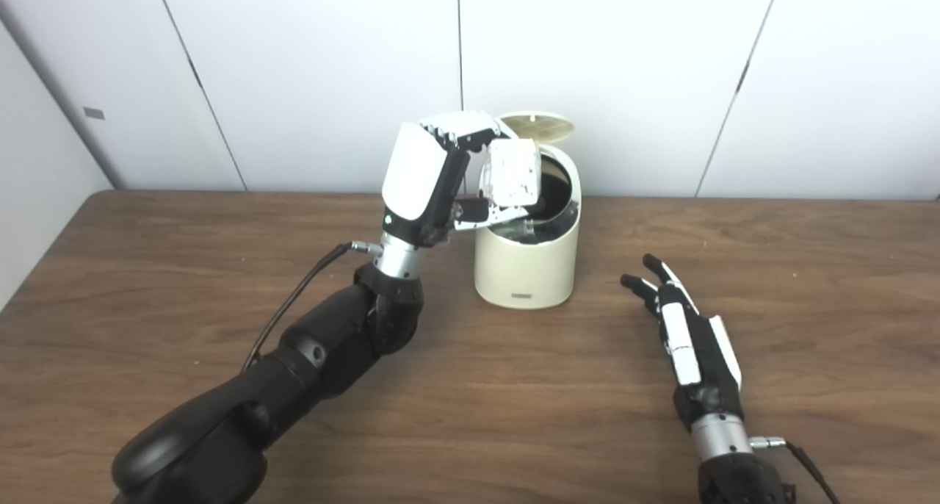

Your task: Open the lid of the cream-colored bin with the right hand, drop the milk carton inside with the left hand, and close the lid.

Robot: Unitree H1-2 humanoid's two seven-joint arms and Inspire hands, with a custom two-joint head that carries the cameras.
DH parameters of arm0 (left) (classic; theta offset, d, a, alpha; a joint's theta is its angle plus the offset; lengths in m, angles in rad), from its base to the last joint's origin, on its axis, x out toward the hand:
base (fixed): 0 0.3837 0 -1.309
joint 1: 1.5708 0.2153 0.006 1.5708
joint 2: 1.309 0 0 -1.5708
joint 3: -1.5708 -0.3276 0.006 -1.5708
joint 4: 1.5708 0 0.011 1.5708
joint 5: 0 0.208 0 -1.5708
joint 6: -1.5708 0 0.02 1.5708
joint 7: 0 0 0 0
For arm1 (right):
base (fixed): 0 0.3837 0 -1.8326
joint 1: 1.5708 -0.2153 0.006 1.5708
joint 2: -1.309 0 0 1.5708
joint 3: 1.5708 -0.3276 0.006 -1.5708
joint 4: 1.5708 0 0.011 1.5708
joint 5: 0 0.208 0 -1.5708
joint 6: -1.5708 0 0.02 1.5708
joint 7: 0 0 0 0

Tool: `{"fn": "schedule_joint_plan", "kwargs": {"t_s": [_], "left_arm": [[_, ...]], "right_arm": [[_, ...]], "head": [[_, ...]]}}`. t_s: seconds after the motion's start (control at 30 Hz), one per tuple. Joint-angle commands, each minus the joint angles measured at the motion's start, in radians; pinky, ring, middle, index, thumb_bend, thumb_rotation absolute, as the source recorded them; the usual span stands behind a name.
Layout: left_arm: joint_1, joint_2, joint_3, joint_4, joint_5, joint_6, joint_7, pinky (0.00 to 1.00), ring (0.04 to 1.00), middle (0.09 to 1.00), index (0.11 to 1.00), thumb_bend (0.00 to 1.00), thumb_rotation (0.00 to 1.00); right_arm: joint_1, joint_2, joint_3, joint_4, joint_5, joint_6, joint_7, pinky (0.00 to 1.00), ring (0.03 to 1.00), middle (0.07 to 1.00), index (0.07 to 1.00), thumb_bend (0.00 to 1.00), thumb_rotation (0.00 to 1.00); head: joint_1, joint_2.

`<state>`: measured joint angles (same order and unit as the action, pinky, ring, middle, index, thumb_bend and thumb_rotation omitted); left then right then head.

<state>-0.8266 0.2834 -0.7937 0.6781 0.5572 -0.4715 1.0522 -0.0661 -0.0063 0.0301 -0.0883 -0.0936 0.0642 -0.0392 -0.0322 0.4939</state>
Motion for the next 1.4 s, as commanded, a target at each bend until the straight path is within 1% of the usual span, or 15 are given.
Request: {"fn": "schedule_joint_plan", "kwargs": {"t_s": [0.0,0.1,0.23,0.37,0.43,0.53,0.6,0.77,0.83,1.0,1.1,1.17,1.23,1.3,1.37], "left_arm": [[-0.059,0.004,-0.010,0.004,0.008,0.002,0.043,0.38,0.455,0.509,0.459,0.48,0.00],[-0.069,0.003,-0.033,0.009,0.018,0.002,0.083,0.39,0.453,0.512,0.456,0.48,0.00],[-0.081,0.003,-0.061,0.008,0.028,0.002,0.127,0.37,0.443,0.505,0.441,0.48,0.00],[-0.086,0.003,-0.071,0.000,0.036,0.002,0.144,0.35,0.439,0.507,0.444,0.48,0.00],[-0.087,0.003,-0.073,-0.004,0.036,0.002,0.148,0.37,0.449,0.515,0.452,0.48,0.00],[-0.084,0.004,-0.070,-0.017,0.039,0.002,0.144,0.36,0.442,0.515,0.441,0.48,0.00],[-0.085,0.005,-0.075,-0.024,0.043,0.002,0.155,0.36,0.443,0.514,0.440,0.48,0.00],[-0.089,0.002,-0.082,-0.025,0.045,0.002,0.166,0.36,0.440,0.514,0.437,0.48,0.00],[-0.092,-0.002,-0.085,-0.015,0.042,0.002,0.166,0.36,0.436,0.513,0.437,0.48,0.00],[-0.095,-0.015,-0.084,0.027,0.014,0.002,0.139,0.38,0.454,0.516,0.451,0.48,0.00],[-0.090,-0.025,-0.070,0.040,-0.031,0.002,0.107,0.38,0.455,0.504,0.445,0.48,0.00],[-0.078,-0.037,-0.047,0.033,-0.112,0.002,0.056,0.37,0.450,0.497,0.440,0.48,0.00],[-0.071,-0.046,-0.029,0.031,-0.162,0.002,0.018,0.37,0.448,0.496,0.439,0.48,0.00],[-0.069,-0.055,-0.015,0.039,-0.187,0.002,-0.006,0.37,0.444,0.503,0.443,0.48,0.00],[-0.068,-0.062,-0.002,0.049,-0.202,0.002,-0.026,0.38,0.450,0.510,0.452,0.48,0.00]], "right_arm": [[-0.034,0.004,0.003,-0.013,-0.005,-0.052,-0.003,0.95,0.884,0.808,0.930,0.54,1.00],[-0.035,0.004,0.008,-0.016,-0.024,-0.047,-0.010,0.94,0.875,0.806,0.931,0.55,1.00],[-0.035,-0.001,0.013,-0.010,-0.040,-0.049,-0.012,0.94,0.865,0.795,0.941,0.56,1.00],[-0.036,-0.007,0.019,-0.004,-0.066,-0.048,-0.018,0.93,0.846,0.790,0.941,0.56,1.00],[-0.036,-0.009,0.021,-0.002,-0.072,-0.047,-0.019,0.93,0.846,0.791,0.941,0.56,1.00],[-0.032,-0.005,0.023,-0.017,-0.075,-0.031,-0.017,0.94,0.852,0.791,0.939,0.56,1.00],[-0.031,-0.003,0.024,-0.019,-0.080,-0.026,-0.019,0.93,0.850,0.791,0.938,0.56,1.00],[-0.033,-0.005,0.029,-0.009,-0.102,-0.025,-0.025,0.98,0.850,0.789,0.932,0.60,1.00],[-0.034,-0.005,0.028,-0.007,-0.099,-0.028,-0.023,0.95,0.830,0.786,0.933,0.59,1.00],[-0.033,-0.005,0.030,-0.014,-0.104,-0.021,-0.022,0.96,0.839,0.785,0.932,0.58,1.00],[-0.030,-0.005,0.030,-0.023,-0.103,-0.016,-0.018,0.93,0.838,0.788,0.936,0.57,1.00],[-0.027,-0.007,0.031,-0.027,-0.107,-0.014,-0.016,0.92,0.843,0.791,0.935,0.58,1.00],[-0.026,-0.008,0.033,-0.033,-0.112,-0.006,-0.016,0.92,0.848,0.791,0.935,0.57,1.00],[-0.024,-0.007,0.031,-0.038,-0.110,-0.005,-0.015,0.96,0.846,0.787,0.937,0.56,1.00],[-0.023,-0.007,0.026,-0.037,-0.096,-0.016,-0.013,0.94,0.837,0.783,0.942,0.55,1.00]], "head": [[-0.005,0.000],[-0.006,-0.001],[-0.007,0.000],[-0.006,0.002],[-0.006,0.003],[-0.007,0.003],[-0.004,0.001],[-0.003,-0.004],[-0.004,-0.004],[-0.004,-0.004],[-0.001,0.001],[0.000,0.002],[0.003,0.003],[0.006,0.003],[0.010,0.003]]}}
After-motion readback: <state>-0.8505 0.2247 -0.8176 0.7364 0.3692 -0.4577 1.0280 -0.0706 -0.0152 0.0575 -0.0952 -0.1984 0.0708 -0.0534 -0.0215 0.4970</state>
